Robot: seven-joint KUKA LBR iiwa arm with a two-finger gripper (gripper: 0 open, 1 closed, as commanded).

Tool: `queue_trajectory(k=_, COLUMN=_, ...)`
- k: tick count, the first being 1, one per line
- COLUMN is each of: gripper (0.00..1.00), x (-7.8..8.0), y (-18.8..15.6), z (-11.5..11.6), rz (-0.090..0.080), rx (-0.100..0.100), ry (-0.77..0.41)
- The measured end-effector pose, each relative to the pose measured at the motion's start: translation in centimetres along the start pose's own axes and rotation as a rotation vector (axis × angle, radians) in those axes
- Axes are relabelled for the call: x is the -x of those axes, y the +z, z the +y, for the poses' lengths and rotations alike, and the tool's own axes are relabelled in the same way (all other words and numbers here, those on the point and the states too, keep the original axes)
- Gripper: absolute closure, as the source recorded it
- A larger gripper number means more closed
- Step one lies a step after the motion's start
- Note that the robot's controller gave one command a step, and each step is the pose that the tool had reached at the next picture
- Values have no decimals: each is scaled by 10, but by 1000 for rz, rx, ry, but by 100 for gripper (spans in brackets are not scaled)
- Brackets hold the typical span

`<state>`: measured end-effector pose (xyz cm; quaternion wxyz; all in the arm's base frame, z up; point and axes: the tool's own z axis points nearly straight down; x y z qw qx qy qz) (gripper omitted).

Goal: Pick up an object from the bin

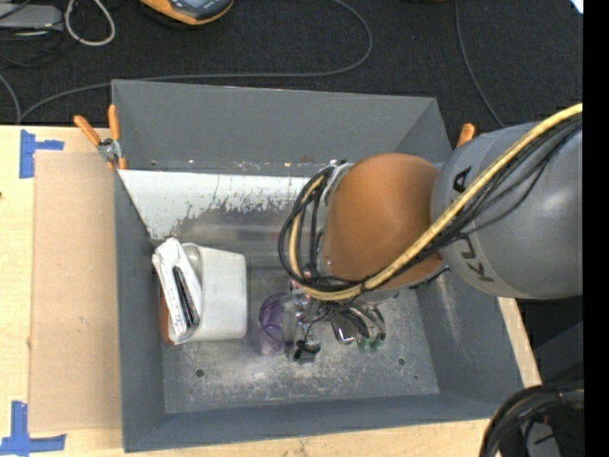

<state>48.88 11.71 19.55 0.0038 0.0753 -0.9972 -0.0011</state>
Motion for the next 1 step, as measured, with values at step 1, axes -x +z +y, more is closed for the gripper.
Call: queue_trajectory(k=1, gripper=100, x=0, y=3, z=3, rz=2, rx=1, ry=-71)
